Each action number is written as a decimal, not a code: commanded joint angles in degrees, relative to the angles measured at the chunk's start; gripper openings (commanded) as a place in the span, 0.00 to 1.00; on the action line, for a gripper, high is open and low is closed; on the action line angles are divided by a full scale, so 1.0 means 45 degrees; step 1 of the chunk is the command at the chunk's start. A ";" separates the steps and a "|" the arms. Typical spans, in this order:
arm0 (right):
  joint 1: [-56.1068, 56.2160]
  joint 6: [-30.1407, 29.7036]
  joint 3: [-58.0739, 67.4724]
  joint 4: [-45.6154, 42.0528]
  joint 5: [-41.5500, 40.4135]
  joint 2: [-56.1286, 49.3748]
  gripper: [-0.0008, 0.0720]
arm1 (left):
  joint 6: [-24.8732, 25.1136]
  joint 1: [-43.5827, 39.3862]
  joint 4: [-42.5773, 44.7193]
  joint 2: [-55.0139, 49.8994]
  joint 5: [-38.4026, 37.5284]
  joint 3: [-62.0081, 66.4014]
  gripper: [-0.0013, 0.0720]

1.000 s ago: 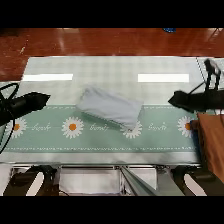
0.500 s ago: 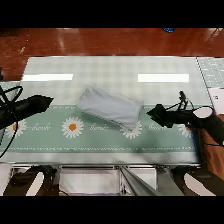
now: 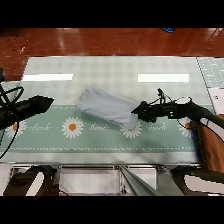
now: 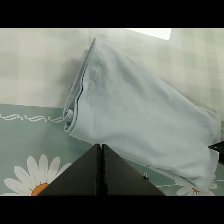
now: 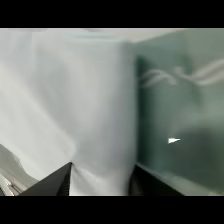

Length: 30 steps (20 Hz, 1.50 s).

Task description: Fold the shirts.

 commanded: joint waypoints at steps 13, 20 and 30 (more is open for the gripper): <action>0.0379 0.2341 1.0078 -0.3959 0.3628 0.0753 0.04 | 0.0015 0.0000 -0.0131 -0.0010 -0.0058 -0.0005 0.04; -0.3929 0.4430 1.3381 -0.6125 0.6042 0.2414 0.04 | 0.0015 0.0000 -0.0131 -0.0010 -0.0180 -0.0005 0.04; -1.1900 0.5100 1.2638 -0.7723 1.1676 0.4240 0.04 | 0.0015 0.0000 -0.0131 -0.0010 -0.0151 -0.0005 0.04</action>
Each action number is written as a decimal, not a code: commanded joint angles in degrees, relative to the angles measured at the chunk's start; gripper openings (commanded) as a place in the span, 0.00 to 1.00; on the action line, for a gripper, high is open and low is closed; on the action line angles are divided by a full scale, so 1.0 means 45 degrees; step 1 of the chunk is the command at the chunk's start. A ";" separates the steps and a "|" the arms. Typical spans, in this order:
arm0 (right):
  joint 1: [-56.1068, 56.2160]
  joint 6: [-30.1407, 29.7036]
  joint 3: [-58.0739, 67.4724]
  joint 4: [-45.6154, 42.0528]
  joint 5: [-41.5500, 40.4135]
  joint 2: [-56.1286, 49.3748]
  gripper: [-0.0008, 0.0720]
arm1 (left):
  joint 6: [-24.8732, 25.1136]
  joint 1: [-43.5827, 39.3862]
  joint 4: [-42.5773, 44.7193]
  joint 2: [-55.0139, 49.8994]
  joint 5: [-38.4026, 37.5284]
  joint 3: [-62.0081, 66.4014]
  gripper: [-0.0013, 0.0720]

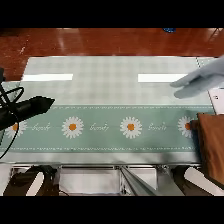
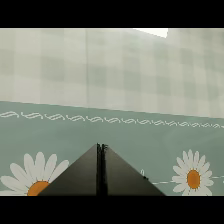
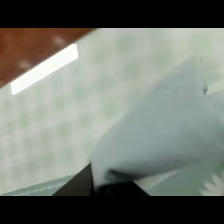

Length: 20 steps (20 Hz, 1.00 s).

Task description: Fold the shirts.

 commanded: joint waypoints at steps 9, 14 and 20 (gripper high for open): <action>-0.5901 -0.0126 -0.7674 -0.8811 0.2516 0.4901 0.04 | 0.0005 0.0000 0.0005 -0.0010 0.0005 -0.0005 0.04; -0.5901 0.0029 -0.9190 -0.9709 0.2477 0.5202 0.58 | 0.0005 0.0000 0.0000 -0.0010 0.0029 -0.0005 0.04; -0.3915 0.0005 -0.7592 -0.6402 0.0024 0.3565 0.17 | 0.0787 -0.0155 -0.0238 -0.1341 0.0510 0.1666 0.04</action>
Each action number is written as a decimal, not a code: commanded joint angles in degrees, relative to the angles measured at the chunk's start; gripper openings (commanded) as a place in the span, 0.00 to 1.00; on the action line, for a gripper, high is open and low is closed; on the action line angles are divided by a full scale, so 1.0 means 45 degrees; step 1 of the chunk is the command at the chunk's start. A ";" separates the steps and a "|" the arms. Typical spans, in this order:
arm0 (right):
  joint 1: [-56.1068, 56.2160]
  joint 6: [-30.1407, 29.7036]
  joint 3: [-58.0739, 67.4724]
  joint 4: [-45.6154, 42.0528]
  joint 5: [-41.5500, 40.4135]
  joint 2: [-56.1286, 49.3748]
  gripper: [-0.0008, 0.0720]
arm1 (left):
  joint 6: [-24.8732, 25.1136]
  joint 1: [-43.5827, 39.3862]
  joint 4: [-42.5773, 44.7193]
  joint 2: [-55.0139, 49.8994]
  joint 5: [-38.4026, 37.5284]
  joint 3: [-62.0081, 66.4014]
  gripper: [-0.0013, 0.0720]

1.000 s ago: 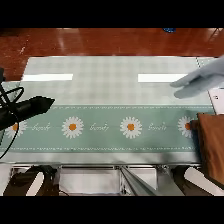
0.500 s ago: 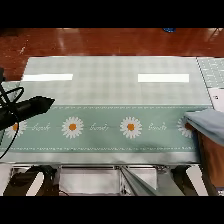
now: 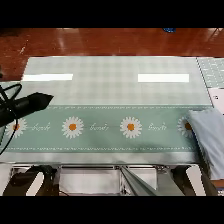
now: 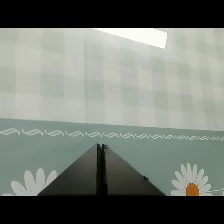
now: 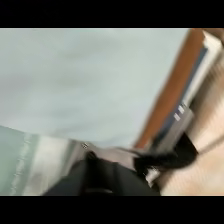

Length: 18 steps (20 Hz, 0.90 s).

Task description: Fold the shirts.

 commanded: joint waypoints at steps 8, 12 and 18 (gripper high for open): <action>1.2318 -0.0971 0.4197 0.4085 -0.5921 -0.4765 0.04 | -0.1593 -0.4993 0.3235 -0.7388 -0.2195 0.9136 0.04; 1.4819 -0.0262 0.4197 -0.0418 -0.4770 -0.6509 0.04 | -0.4158 -0.5401 0.7577 -0.8986 -0.3055 0.8335 0.04; 1.4936 -0.0267 0.4197 -0.0719 -0.4634 -0.7057 0.04 | -0.4847 -0.4624 0.7087 -0.9578 -0.3696 0.8106 0.04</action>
